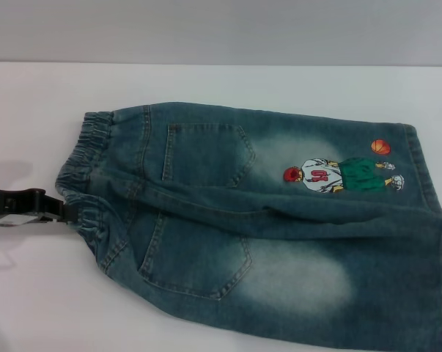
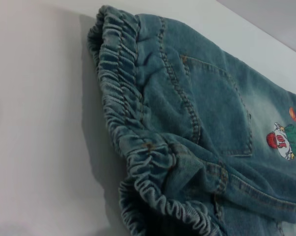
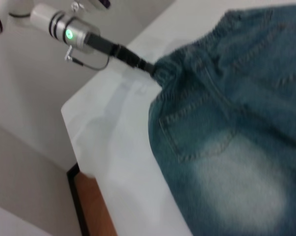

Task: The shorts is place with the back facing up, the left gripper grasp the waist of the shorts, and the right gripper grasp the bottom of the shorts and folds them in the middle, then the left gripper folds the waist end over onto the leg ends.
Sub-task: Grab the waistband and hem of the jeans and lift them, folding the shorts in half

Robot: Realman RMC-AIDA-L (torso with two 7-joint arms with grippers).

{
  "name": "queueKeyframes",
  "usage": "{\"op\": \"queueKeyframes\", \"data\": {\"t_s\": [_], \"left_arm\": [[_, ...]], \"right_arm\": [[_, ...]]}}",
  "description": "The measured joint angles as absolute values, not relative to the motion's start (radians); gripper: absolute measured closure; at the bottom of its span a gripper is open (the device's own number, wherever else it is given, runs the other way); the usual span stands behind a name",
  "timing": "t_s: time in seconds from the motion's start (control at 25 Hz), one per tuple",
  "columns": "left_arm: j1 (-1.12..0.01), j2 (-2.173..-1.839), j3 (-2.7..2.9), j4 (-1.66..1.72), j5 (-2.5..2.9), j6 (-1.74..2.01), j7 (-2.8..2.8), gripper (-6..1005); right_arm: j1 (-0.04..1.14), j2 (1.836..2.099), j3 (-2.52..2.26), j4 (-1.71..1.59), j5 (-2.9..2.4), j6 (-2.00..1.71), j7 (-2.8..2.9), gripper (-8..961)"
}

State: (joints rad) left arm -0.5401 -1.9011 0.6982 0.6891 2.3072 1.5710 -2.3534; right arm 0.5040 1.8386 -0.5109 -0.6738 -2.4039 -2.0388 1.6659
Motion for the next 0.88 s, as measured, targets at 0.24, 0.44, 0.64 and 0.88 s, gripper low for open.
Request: {"op": "queueKeyframes", "data": {"t_s": [0.24,0.44,0.64,0.88], "left_arm": [[-0.540,-1.902,0.699,0.689,2.307,1.570,-2.352,958],[-0.540,-1.906,0.699,0.689,2.307,1.569,-2.350,958],[-0.542,-1.913,0.703,0.689,2.307,1.569,-2.350,958],[-0.545,-1.915,0.703,0.689,2.310,1.569,-2.350,958]], "right_arm": [[0.484,1.847,-0.519,-0.672,-2.460,-2.035,1.666,395],[0.468,1.855,-0.522,-0.670,-2.494,-2.029,1.666,395],[0.456,1.856,-0.519,-0.670,-2.523,-2.024,1.666,395],[0.453,1.856,-0.512,-0.671,-2.555,-2.013,1.666,395]]}}
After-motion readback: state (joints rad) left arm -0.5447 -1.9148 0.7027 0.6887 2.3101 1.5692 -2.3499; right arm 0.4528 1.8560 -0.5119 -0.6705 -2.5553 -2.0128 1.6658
